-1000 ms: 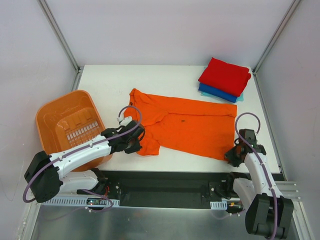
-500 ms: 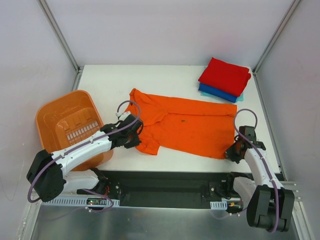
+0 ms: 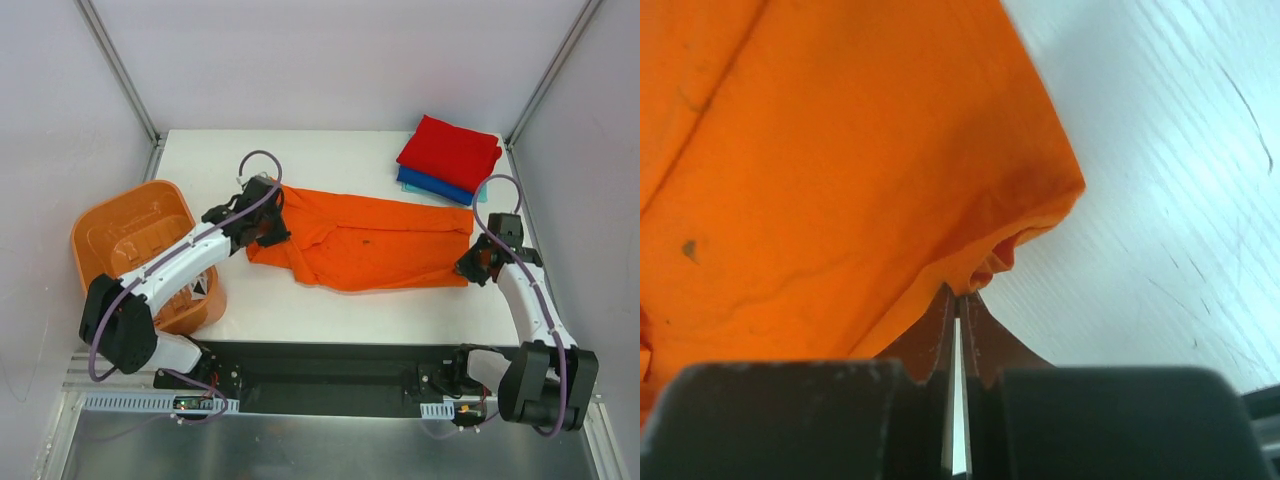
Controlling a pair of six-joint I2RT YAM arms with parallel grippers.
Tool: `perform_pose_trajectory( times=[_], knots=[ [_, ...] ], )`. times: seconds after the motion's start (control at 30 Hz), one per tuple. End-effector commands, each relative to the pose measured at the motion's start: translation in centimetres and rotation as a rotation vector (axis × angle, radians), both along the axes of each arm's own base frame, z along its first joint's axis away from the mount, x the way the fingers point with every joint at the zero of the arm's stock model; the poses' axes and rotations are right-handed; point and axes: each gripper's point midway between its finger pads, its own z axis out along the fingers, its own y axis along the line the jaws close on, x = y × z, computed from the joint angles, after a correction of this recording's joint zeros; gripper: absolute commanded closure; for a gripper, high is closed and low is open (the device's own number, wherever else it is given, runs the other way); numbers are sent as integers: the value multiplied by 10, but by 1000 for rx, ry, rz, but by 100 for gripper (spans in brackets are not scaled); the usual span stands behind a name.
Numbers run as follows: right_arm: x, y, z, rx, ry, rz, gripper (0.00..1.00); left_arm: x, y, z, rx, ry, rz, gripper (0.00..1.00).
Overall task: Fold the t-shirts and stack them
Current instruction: Fold the tshirt
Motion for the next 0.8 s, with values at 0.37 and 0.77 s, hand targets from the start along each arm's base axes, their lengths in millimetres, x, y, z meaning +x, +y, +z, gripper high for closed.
perform_pose_trajectory(
  times=[0.37,0.77],
  knots=[
    [74,-16,18,-45,-13,2,99,99,3,21,-41,-48,36,100],
    [122,-28,10,-71,50,10,99,140,16,-1,-35,-6,69,100]
  ],
)
